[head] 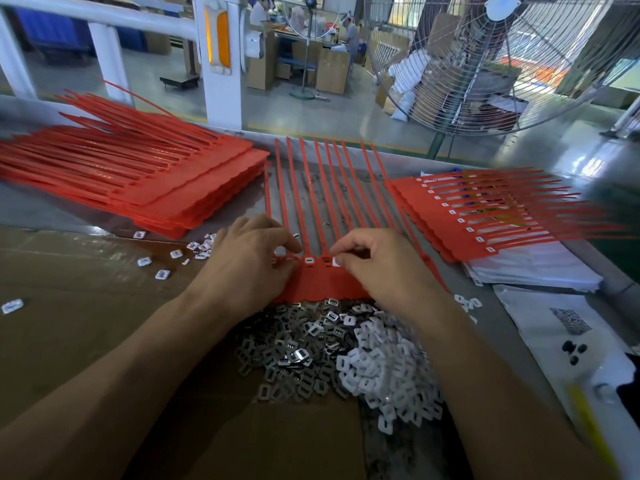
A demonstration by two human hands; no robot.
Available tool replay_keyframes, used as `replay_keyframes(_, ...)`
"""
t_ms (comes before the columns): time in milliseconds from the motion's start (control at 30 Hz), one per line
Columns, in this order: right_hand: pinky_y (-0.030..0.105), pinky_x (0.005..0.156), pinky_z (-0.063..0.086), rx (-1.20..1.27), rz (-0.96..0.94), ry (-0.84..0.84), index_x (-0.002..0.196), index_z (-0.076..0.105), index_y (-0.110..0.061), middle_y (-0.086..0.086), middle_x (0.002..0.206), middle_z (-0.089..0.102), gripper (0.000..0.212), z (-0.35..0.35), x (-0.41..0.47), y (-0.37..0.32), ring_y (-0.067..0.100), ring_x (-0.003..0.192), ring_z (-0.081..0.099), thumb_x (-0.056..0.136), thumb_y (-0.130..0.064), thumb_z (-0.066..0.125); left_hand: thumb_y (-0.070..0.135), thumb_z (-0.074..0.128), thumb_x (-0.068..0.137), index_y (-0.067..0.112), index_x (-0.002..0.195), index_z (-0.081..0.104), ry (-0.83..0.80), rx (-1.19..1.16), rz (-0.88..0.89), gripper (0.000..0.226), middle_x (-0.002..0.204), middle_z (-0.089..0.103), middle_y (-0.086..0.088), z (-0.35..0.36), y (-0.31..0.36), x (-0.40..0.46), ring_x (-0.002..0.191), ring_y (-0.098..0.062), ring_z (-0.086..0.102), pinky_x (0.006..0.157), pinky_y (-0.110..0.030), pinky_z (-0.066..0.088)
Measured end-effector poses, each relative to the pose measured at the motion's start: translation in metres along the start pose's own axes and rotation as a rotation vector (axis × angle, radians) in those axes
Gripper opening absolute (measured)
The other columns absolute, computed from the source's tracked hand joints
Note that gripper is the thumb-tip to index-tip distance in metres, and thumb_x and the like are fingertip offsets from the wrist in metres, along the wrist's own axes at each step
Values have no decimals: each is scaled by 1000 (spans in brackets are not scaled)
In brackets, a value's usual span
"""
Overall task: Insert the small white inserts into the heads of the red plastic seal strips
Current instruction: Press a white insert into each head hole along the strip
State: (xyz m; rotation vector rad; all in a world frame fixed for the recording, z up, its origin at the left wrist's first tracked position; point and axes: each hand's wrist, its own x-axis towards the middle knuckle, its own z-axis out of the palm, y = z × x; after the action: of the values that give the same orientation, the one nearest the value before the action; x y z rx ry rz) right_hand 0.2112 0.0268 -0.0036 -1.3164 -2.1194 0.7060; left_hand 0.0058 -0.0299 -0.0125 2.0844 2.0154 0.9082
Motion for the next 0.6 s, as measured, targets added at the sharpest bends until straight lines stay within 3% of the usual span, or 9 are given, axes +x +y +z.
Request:
replay_keyframes(133, 2, 70, 41, -4, 32, 43, 101, 79, -31, -18, 101, 73, 13, 10, 8, 0, -10, 90, 64, 97, -23, 70, 37, 62, 93, 40, 118, 68, -85, 26, 43, 26, 130, 54, 14, -2, 2, -1, 127, -15, 42, 110, -44, 31)
replay_keyframes(367, 11, 80, 43, -38, 27, 12, 102, 79, -28, -12, 110, 74, 14, 14, 12, -6, 0, 101, 64, 99, -21, 68, 36, 58, 95, 39, 124, 67, -138, 36, 39, 30, 134, 52, 11, -3, 3, -2, 126, -18, 41, 111, -47, 33)
replay_keyframes(600, 8, 77, 40, -76, 36, -29, 110, 79, -28, -10, 116, 74, 17, 12, 12, -10, -3, 95, 60, 100, -21, 66, 37, 56, 96, 38, 124, 65, -146, 33, 34, 29, 136, 51, 11, -3, 3, -3, 126, -17, 40, 110, -46, 34)
